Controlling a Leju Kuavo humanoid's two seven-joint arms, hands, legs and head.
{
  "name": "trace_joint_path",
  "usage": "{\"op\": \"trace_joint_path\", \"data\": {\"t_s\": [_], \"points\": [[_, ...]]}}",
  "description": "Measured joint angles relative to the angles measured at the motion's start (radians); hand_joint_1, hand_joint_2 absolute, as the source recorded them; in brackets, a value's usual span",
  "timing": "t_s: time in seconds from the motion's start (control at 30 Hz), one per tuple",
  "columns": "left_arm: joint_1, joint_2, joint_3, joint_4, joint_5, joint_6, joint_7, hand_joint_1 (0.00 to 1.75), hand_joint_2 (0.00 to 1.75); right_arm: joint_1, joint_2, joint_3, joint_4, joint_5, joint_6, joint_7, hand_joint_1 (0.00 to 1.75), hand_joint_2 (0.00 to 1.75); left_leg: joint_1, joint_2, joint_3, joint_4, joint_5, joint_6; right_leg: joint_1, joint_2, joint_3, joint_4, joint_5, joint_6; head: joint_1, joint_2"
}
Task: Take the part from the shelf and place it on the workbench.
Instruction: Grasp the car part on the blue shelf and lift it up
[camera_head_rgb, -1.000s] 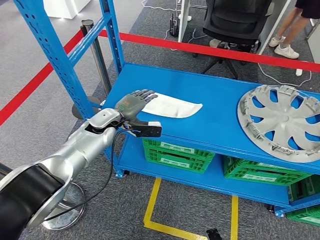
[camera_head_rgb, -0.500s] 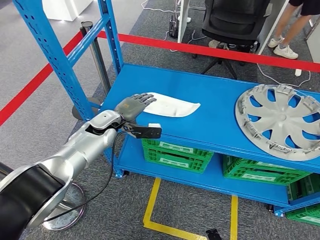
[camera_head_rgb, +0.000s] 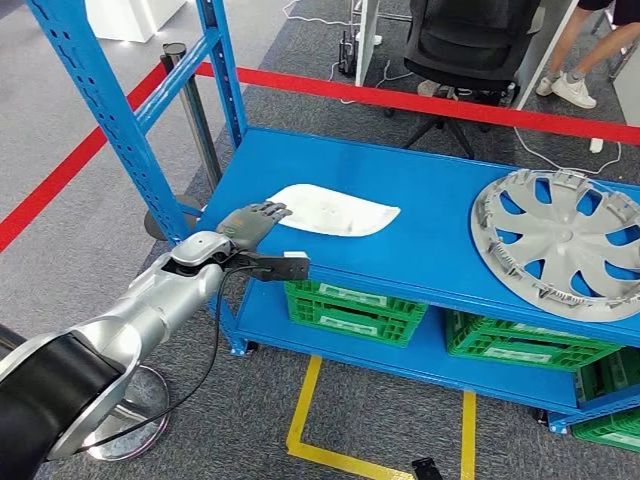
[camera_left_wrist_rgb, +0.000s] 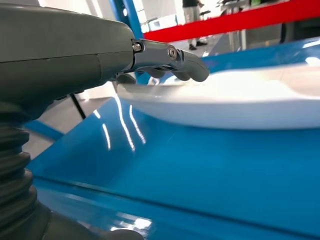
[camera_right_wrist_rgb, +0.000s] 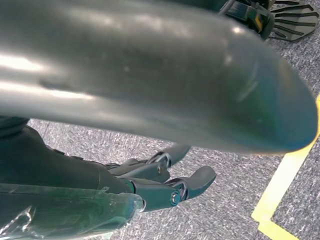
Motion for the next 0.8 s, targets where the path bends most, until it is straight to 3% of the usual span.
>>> {"op": "trace_joint_path", "data": {"t_s": [0.2,0.33,0.8], "points": [[0.004,0.003,0.002,0.004,0.001,0.002,0.003,0.00,1.75,0.000,0.000,0.000,0.000,0.000,0.000,0.000,0.00,0.00,0.000,0.000,0.000,0.000,0.000,0.000,0.000,0.000,0.000,0.000,0.000,0.000,0.000,0.000],[0.006,0.004,0.004,0.005,0.001,0.002,0.006,1.70,1.75,0.000,0.000,0.000,0.000,0.000,0.000,0.000,0.00,0.00,0.000,0.000,0.000,0.000,0.000,0.000,0.000,0.000,0.000,0.000,0.000,0.000,0.000,0.000],[0.020,0.009,0.039,0.018,-0.003,0.046,0.044,1.74,1.75,0.000,0.000,0.002,0.000,-0.010,0.000,0.001,0.00,0.00,0.000,0.000,0.001,0.000,0.000,0.000,0.000,0.000,0.001,0.000,0.000,0.000,0.000,0.000]]}}
